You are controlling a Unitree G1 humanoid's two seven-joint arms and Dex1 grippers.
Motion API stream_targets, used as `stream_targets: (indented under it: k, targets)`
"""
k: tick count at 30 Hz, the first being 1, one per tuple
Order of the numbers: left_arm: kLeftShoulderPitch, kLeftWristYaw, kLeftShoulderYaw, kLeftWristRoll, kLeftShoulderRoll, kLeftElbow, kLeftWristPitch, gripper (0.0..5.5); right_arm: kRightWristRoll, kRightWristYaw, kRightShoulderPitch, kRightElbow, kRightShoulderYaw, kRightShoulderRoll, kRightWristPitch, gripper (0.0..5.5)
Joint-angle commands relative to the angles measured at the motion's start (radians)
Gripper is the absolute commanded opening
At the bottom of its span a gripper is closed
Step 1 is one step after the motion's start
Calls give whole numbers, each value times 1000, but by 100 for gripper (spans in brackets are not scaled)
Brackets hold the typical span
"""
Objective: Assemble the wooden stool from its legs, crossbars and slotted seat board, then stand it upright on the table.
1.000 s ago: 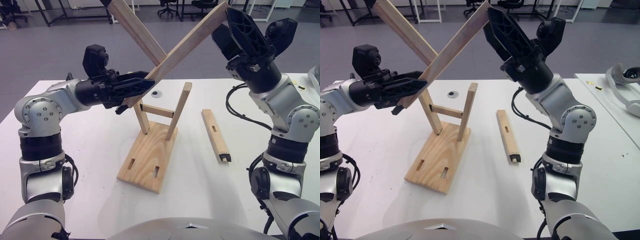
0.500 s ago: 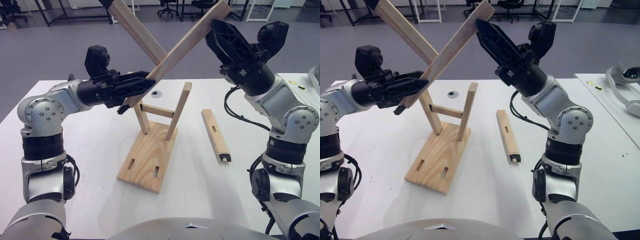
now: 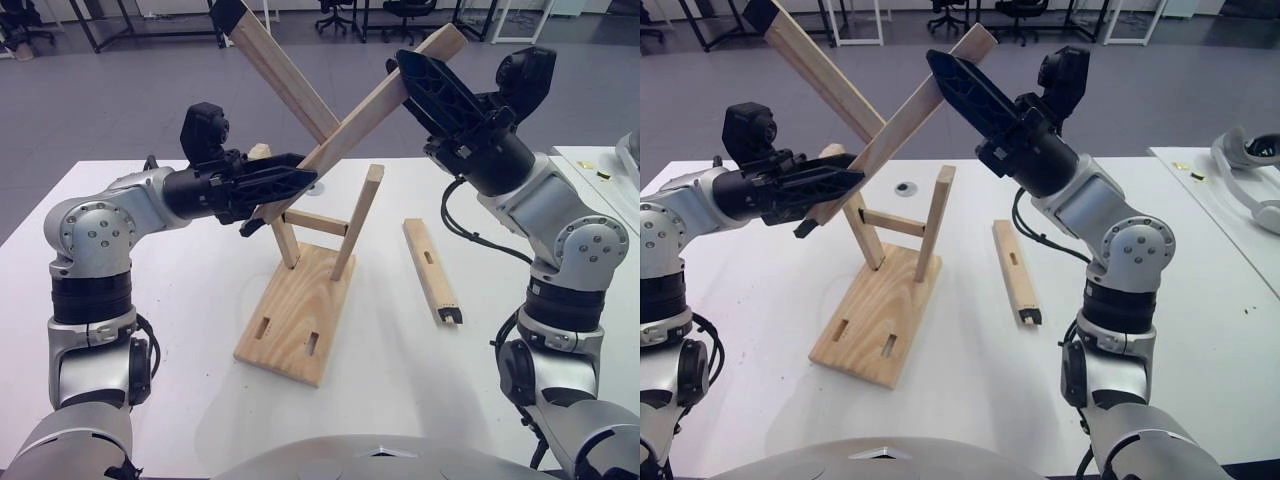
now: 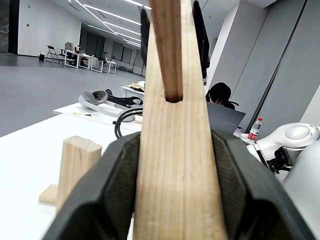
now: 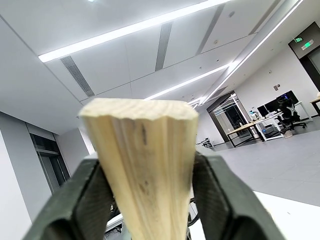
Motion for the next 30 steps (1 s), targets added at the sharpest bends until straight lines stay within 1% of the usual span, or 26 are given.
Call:
stream_targets:
  k: [1, 5, 8, 9, 13, 16, 18, 21, 22, 23, 26, 27, 30]
  targets:
    - [-5, 13, -9, 25, -4, 0, -17, 203, 4, -6, 18, -14, 1, 3, -10, 207]
    - [-20, 38, -2, 66, -11, 29, -52, 203, 5, -3, 21, -12, 1, -1, -17, 207]
    - [-20, 31, 5, 60, -1, 45, -35, 203, 0, 0, 23, -6, -2, -2, -22, 207]
    - [-22, 36, 4, 68, 1, 57, -33, 239, -2, 1, 23, -3, -3, -3, -23, 207]
    - [-14, 40, 4, 89, 10, 77, -40, 295, -12, 1, 23, 3, -11, -2, -27, 207]
    - [13, -15, 35, 67, 87, 42, -15, 348, 0, -9, 41, -12, -20, -2, -28, 207]
    - [46, -71, 74, 62, 168, 24, -5, 371, 2, -15, 55, -26, -21, 1, -31, 207]
    - [143, -140, 152, 91, 304, 18, -14, 371, 8, -22, 73, -46, -24, 0, -35, 205]
    - [184, -156, 160, 115, 336, 15, -27, 371, 12, -25, 78, -52, -26, -3, -36, 205]
    - [252, -182, 145, 164, 366, -8, -67, 371, 9, -21, 85, -62, -25, -11, -32, 205]
    - [510, -230, 4, 409, 446, -80, -263, 371, -35, 42, 130, -137, 7, -82, 21, 205]
    - [575, -230, -40, 468, 455, -94, -304, 371, -29, 55, 146, -156, 11, -101, 34, 205]
    - [733, -197, -206, 666, 434, -95, -463, 371, 13, 99, 187, -215, -1, -165, 64, 205]
